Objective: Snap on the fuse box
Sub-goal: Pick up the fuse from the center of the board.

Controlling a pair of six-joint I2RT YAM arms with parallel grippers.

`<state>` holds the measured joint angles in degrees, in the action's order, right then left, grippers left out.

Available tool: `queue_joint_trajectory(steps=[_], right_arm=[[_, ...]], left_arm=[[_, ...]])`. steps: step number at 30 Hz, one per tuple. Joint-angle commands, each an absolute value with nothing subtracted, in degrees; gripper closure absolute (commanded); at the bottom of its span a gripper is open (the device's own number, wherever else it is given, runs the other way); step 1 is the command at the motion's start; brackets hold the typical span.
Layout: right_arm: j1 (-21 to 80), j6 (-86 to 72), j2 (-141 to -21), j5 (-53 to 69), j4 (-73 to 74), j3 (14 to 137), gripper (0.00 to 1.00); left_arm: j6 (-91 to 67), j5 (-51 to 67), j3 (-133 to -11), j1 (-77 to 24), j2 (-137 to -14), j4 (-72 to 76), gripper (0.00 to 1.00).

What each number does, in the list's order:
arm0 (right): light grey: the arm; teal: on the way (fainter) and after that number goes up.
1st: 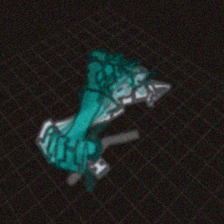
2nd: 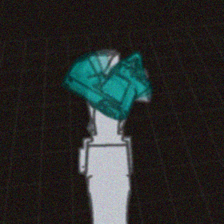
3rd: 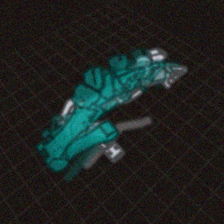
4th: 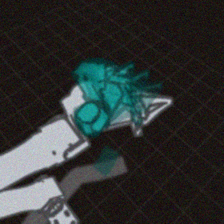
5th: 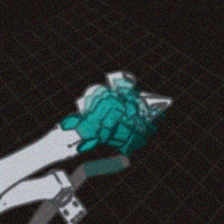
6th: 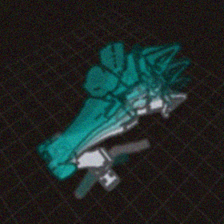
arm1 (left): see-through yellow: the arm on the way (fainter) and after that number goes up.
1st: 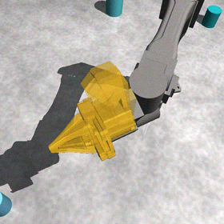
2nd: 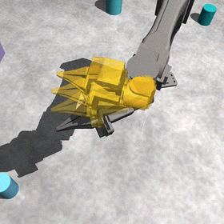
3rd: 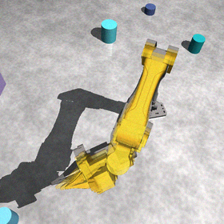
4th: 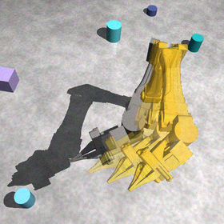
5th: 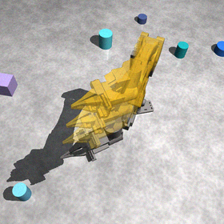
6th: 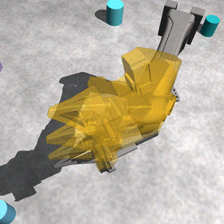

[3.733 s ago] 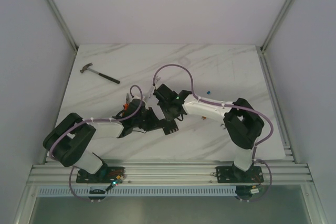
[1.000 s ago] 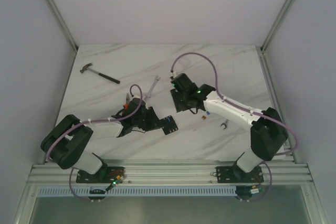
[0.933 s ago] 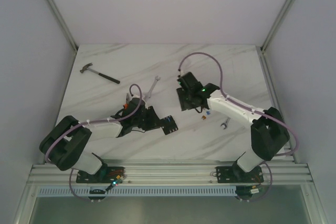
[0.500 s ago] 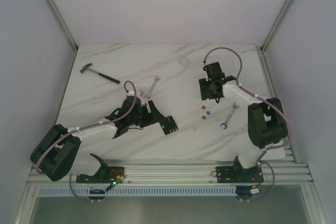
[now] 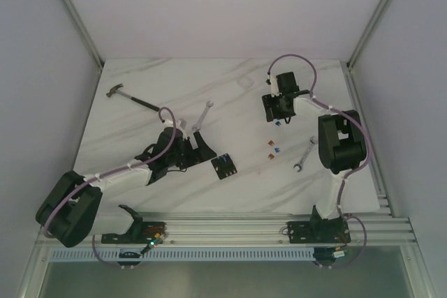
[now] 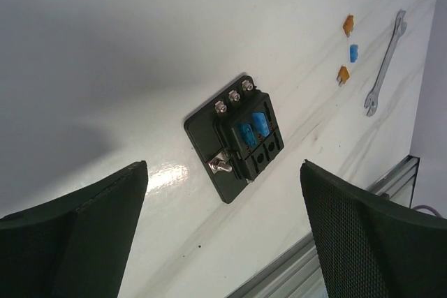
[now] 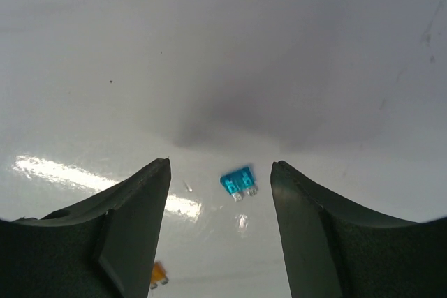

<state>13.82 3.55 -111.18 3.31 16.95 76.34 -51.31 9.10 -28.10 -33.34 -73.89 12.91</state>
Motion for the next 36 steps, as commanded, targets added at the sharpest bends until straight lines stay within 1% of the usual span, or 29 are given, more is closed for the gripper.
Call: queue_joint_trajectory(steps=[1, 7, 17, 22, 28, 36], right_arm=[[13.54, 5.59, -114.46, 5.14, 17.76, 79.2, 0.34], [13.55, 5.24, -114.47, 5.8, 19.83, 78.16, 0.36], [13.64, 4.21, -110.31, 8.1, 21.08, 73.14, 0.46], [13.62, 3.52, -110.43, 5.75, 21.14, 73.22, 0.5], [13.67, -1.23, -111.37, 1.36, 21.39, 73.91, 0.51], [14.28, -6.99, -113.89, -2.81, 24.15, 75.56, 0.58]], left_arm=[[-50.32, 8.43, -27.27, -32.96, -72.66, 11.43, 0.01], [-50.27, 8.26, -27.0, -32.83, -72.38, 11.16, 0.0], [-50.58, 8.73, -27.29, -32.78, -72.75, 11.16, 0.0], [-50.62, 8.8, -27.38, -32.78, -73.03, 11.16, 0.01], [-50.77, 8.92, -27.56, -32.78, -73.59, 11.16, 0.0], [-50.67, 9.51, -28.21, -32.83, -75.03, 11.16, 0.01]])
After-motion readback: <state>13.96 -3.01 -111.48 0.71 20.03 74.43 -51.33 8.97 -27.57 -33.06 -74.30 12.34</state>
